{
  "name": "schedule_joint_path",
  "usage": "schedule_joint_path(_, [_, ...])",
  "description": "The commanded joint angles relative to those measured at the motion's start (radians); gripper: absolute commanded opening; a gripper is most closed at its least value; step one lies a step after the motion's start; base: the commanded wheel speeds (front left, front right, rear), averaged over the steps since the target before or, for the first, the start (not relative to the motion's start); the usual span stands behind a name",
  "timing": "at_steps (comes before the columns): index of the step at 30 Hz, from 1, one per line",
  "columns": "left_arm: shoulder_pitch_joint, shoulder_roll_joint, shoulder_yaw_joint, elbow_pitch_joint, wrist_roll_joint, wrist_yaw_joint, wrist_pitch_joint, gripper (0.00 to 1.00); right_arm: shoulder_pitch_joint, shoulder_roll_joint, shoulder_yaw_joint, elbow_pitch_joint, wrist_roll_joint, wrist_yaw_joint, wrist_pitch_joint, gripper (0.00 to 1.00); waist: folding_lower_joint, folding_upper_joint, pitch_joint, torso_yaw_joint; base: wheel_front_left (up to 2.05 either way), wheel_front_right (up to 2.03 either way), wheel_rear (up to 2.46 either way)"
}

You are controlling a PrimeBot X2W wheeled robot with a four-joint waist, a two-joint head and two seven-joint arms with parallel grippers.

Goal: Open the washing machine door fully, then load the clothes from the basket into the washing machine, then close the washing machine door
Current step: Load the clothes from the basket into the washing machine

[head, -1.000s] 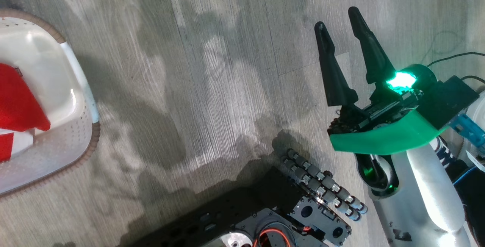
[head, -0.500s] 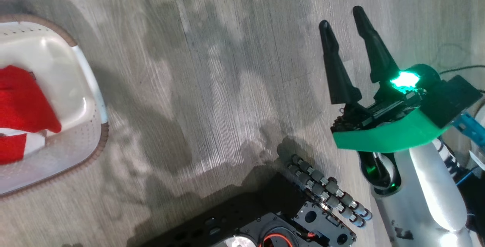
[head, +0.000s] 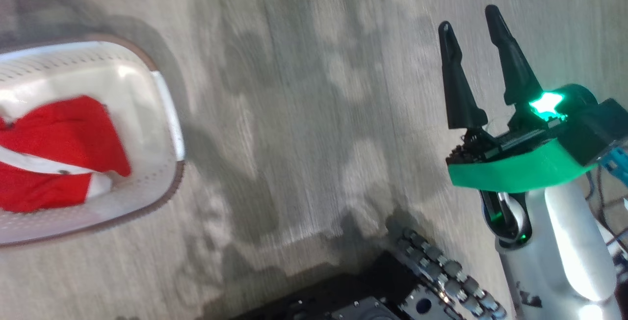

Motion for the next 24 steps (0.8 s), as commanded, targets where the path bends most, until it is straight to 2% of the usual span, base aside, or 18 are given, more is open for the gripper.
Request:
schedule_joint_path(1, [0.005,0.028,0.017,-0.022,-0.012,0.001,-0.009,1.0,0.049,-0.002,0.01,-0.023,-0.008,0.0,-0.009,1.0,0.0,0.0,-0.046,0.033,0.0,0.0,0.0])
schedule_joint_path(5, [0.164,-0.023,0.042,-0.06,-0.049,0.01,-0.016,1.0,0.074,-0.002,-0.015,-0.013,-0.045,0.0,-0.009,1.0,0.0,0.0,-0.135,0.088,0.0,0.0,0.0])
schedule_joint_path(17, [0.63,-0.13,0.076,-0.366,-0.076,0.037,-0.017,1.0,0.148,-0.002,-0.062,0.019,-0.114,0.0,-0.009,1.0,0.0,0.0,-0.381,0.207,0.0,0.0,0.0])
schedule_joint_path(24, [0.947,-0.151,0.112,-0.609,-0.075,0.116,-0.017,1.0,0.192,-0.002,-0.074,0.033,-0.117,0.0,-0.009,1.0,0.0,0.0,-0.511,0.245,0.0,0.0,0.0])
